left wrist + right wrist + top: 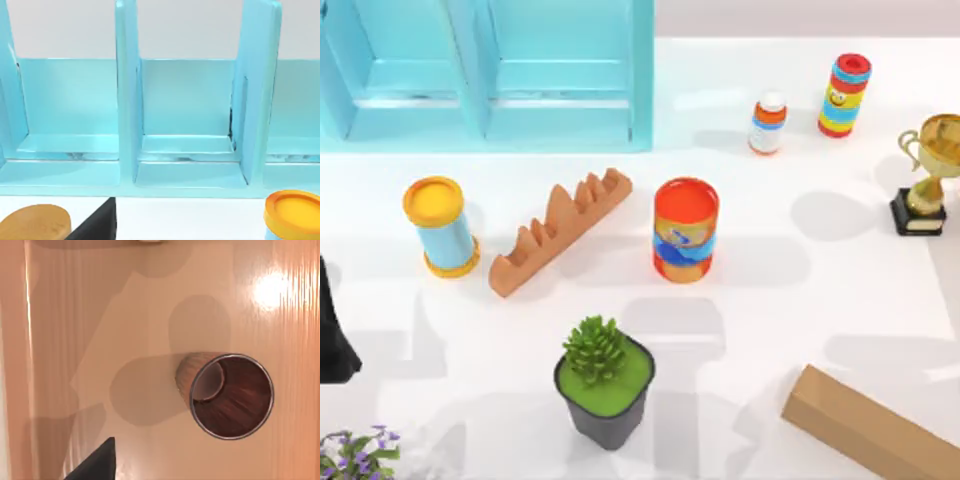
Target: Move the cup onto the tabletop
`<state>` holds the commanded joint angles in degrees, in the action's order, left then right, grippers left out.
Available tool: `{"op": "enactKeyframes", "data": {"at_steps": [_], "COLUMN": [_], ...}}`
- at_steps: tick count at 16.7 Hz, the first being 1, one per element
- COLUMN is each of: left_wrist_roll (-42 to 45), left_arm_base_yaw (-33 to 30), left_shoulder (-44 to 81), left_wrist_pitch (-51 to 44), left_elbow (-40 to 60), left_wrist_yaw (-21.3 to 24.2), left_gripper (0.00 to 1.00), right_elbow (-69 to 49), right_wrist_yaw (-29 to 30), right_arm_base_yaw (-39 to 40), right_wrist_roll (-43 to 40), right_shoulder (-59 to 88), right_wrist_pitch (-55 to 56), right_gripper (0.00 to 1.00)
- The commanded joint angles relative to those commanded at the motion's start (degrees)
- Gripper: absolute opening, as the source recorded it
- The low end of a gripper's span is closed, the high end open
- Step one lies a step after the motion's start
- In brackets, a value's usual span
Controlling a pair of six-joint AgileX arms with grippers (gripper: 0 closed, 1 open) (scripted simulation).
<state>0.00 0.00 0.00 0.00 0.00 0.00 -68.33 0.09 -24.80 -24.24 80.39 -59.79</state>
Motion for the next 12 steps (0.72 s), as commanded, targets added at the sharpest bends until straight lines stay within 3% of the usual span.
{"op": "enactKeyframes", "data": {"at_steps": [6,12], "left_wrist_roll": [0.0,0.0], "left_arm_base_yaw": [0.0,0.0], "left_shoulder": [0.0,0.0], "left_wrist_pitch": [0.0,0.0], "left_elbow": [0.0,0.0], "left_wrist_yaw": [0.0,0.0], "left_gripper": [1.0,1.0], "right_elbow": [-16.97,-19.2], "right_wrist_yaw": [-0.09,-0.13], "right_arm_base_yaw": [-6.22,-6.98], "right_wrist_roll": [-6.03,-6.79], "right_shoulder": [18.81,21.01], "right_wrist_pitch": [-14.71,-16.58], "right_gripper": [1.0,1.0]}}
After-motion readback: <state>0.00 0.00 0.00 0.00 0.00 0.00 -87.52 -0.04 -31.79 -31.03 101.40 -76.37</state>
